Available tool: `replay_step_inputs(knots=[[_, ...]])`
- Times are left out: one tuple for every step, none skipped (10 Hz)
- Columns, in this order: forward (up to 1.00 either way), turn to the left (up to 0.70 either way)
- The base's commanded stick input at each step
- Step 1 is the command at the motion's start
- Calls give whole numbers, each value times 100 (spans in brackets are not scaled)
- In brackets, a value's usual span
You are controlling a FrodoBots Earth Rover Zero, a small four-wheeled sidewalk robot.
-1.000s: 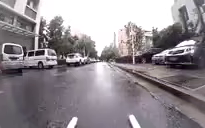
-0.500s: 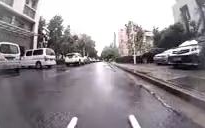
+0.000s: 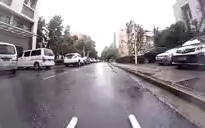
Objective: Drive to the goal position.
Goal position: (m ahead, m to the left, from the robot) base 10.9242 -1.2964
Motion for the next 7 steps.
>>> replay_step_inputs(knots=[[70, 0], [70, 0], [70, 0], [70, 0], [70, 0], [70, 0], [70, 0]])
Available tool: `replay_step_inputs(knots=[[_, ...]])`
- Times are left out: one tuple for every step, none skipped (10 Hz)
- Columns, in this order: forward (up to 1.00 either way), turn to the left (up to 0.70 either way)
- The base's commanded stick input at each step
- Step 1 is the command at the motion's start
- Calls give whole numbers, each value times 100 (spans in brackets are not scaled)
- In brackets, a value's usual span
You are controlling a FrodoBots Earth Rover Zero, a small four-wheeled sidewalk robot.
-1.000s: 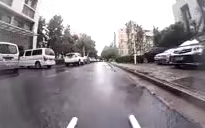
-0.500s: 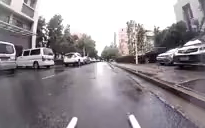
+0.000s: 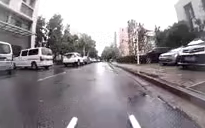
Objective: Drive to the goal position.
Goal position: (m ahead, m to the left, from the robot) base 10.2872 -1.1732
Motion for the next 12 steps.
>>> replay_step_inputs(knots=[[70, 0], [70, 0], [70, 0], [70, 0], [70, 0], [70, 0], [70, 0], [70, 0], [70, 0], [70, 0], [70, 0], [70, 0]])
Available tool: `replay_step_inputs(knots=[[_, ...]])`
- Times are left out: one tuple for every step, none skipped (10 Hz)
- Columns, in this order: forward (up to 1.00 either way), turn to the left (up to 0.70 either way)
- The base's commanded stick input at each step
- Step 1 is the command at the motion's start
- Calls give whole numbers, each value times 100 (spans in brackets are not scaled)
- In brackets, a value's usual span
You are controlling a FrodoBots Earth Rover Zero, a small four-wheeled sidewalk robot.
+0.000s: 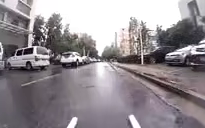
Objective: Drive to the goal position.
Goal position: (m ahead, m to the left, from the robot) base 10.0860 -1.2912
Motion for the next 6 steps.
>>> replay_step_inputs(knots=[[70, 0], [70, 0], [70, 0], [70, 0], [70, 0], [70, 0]])
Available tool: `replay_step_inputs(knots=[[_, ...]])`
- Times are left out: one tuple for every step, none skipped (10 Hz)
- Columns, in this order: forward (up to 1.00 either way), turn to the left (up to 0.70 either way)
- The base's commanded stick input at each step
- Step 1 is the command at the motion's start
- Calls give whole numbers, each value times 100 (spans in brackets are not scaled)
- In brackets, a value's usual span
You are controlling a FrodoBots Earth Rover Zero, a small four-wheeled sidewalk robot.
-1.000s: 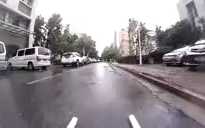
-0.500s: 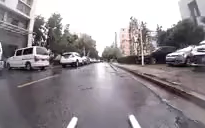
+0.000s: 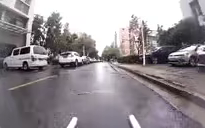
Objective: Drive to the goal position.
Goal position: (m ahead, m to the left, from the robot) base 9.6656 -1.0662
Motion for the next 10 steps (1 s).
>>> replay_step_inputs(knots=[[70, 0], [70, 0], [70, 0], [70, 0], [70, 0], [70, 0], [70, 0], [70, 0], [70, 0], [70, 0]])
